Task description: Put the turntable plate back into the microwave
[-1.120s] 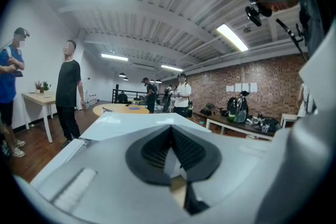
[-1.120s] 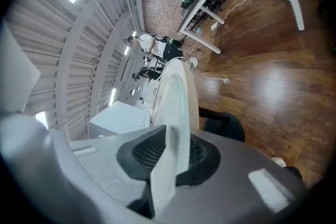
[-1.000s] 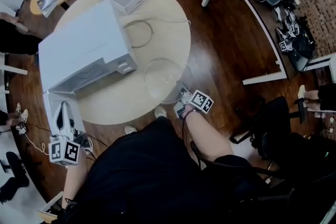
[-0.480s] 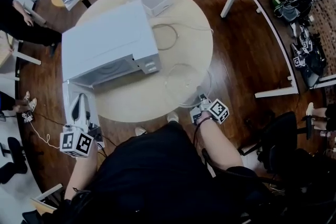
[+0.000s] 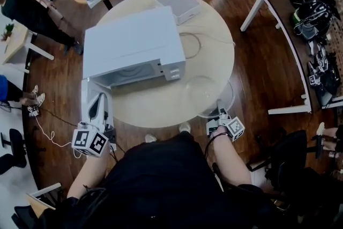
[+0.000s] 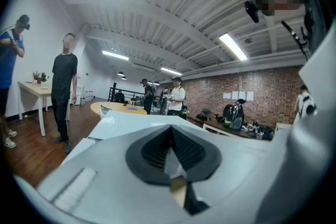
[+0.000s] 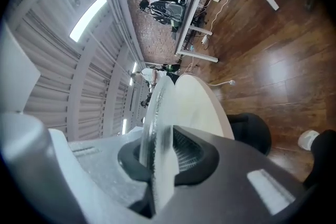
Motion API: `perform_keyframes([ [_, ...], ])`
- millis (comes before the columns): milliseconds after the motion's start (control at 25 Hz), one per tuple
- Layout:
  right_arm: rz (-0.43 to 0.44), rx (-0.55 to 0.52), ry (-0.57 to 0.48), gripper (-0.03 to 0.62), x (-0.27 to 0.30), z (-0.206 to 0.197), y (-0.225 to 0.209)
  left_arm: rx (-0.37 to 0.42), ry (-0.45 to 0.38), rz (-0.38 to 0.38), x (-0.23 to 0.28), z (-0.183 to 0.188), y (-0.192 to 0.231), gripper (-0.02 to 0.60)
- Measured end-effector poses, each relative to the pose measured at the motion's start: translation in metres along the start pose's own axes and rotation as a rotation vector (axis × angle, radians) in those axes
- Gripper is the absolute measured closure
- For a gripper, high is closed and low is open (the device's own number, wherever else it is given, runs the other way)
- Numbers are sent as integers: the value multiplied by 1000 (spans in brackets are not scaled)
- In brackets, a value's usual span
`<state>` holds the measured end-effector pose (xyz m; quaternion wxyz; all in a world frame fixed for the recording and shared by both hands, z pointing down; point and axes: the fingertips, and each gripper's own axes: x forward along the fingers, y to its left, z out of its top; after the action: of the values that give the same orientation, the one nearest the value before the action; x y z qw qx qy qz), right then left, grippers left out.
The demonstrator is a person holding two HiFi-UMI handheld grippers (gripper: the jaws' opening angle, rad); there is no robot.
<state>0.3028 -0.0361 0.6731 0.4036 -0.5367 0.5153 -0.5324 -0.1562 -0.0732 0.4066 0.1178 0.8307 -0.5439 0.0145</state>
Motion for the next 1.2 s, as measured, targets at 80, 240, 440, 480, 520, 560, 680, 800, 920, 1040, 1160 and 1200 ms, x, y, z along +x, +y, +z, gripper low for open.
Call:
perform_keyframes([
  [80, 21, 10, -15, 562, 0, 1, 8, 0, -2, -12, 2, 0, -1, 575],
  [240, 75, 27, -33, 562, 0, 3, 25, -2, -5, -37, 9, 1, -3, 575],
  [440, 95, 34, -54, 562, -5, 3, 37, 12, -12, -56, 13, 3, 1, 575],
  [480, 97, 33, -58, 562, -6, 4, 38, 13, -16, -56, 13, 4, 3, 575],
  [520, 101, 32, -64, 561, -7, 5, 40, 12, -19, -57, 14, 5, 6, 575],
  [560, 106, 33, -70, 560, -7, 6, 43, 11, -20, -57, 14, 5, 8, 575],
  [680, 122, 46, -90, 560, -9, 11, 51, 11, -24, -60, 17, 8, 10, 575],
  [800, 134, 50, -95, 560, -11, 12, 61, 13, -41, -59, 20, 13, 13, 575],
  [920, 150, 44, -91, 560, -11, 12, 71, 15, -44, -55, 21, 12, 19, 575],
  [1040, 165, 42, -91, 560, -13, 11, 79, 9, -45, -56, 20, 11, 23, 575],
  [1160, 172, 24, -84, 560, -13, 9, 83, 4, -55, -56, 18, 14, 28, 575],
  [1200, 171, 19, -79, 560, -12, 8, 83, 3, -57, -53, 17, 14, 31, 577],
])
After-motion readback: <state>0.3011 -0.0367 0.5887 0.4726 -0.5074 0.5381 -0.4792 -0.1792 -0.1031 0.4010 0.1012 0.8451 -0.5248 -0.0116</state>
